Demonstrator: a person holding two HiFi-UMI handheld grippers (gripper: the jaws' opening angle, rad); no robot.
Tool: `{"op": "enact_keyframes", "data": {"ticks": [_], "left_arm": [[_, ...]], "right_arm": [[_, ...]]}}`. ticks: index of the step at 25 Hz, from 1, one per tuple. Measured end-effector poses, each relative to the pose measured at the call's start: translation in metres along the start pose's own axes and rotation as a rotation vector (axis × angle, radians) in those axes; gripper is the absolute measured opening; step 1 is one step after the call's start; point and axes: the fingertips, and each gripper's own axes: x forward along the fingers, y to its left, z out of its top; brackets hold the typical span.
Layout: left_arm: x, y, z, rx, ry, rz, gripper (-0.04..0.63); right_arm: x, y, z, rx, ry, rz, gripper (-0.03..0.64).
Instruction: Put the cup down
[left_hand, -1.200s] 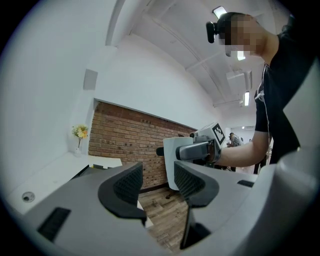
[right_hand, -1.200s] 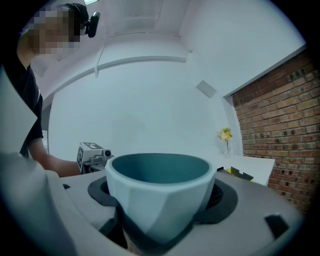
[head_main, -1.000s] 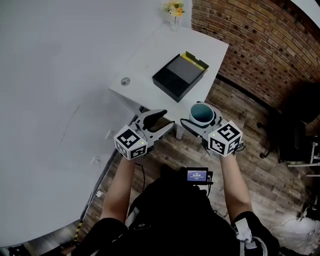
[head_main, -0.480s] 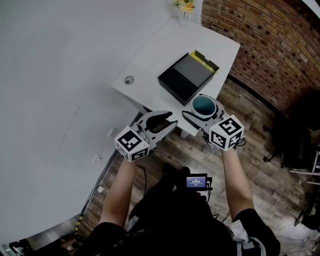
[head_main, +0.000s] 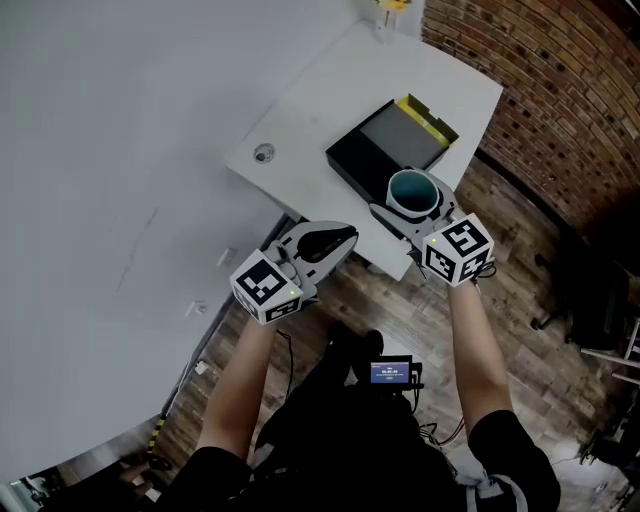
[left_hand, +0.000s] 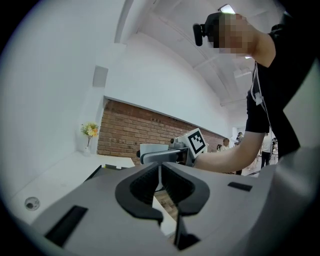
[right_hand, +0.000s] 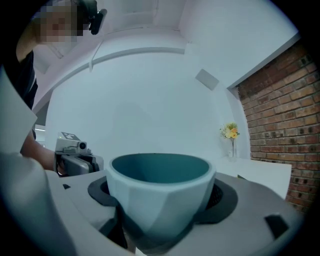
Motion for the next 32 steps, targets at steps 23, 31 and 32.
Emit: {"op": "enact_keyframes", "data": {"ticks": [23,31,32], "left_arm": [[0.014,0.044,-0.036,-0.030,0.003,0.049,0.008],[0.020,0.049,-0.033,-0.026,-0.012,0.056,0.008],[0.019,0.049,-0.034,-0.027,-0.012,0.058,0.008]], "right_arm": [[0.087,-0.073,-0.045,-0.014,0.006,-0.028,0.410],[0.102,-0.079,-0.054,-0.031,0.011,-0.019,0.410],[0.104,-0.080,-0.055,-0.037,0.013,-0.018,0.410]]}}
